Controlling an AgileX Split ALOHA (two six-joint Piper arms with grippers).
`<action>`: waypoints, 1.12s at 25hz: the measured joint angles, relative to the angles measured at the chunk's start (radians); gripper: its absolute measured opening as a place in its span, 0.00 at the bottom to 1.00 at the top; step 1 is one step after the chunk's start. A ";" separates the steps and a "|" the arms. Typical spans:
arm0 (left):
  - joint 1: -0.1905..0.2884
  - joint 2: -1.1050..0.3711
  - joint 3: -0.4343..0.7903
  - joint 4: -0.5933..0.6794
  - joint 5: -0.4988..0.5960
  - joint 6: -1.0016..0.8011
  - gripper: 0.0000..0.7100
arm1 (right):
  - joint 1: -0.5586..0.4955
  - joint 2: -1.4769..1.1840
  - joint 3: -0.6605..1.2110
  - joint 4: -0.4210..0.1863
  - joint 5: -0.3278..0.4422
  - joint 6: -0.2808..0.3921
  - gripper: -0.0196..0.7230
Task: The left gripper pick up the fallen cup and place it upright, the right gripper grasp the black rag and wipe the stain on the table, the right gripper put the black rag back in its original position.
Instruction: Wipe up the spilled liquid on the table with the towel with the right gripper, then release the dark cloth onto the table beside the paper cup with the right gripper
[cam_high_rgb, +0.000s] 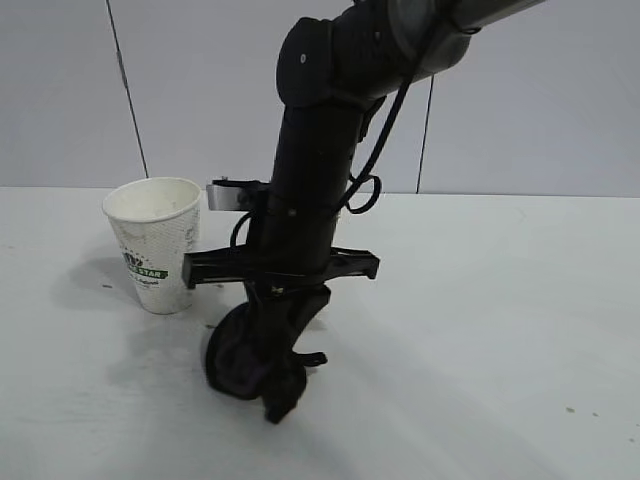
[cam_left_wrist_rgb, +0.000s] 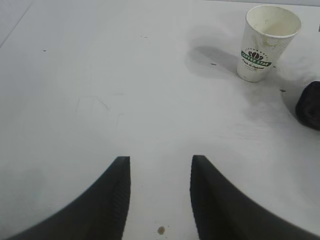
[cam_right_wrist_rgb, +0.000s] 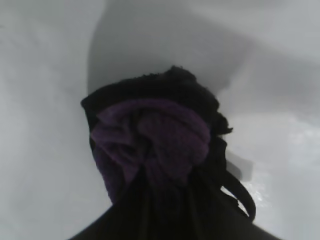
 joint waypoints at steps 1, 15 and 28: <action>0.000 0.000 0.000 0.000 0.000 0.000 0.41 | 0.007 0.001 0.000 -0.032 -0.012 0.015 0.13; 0.000 0.000 0.000 0.000 0.000 0.000 0.41 | -0.250 -0.016 -0.003 -0.375 0.178 0.194 0.13; 0.000 0.000 0.000 0.000 0.000 0.000 0.41 | -0.187 -0.107 0.035 -0.087 0.206 -0.027 0.13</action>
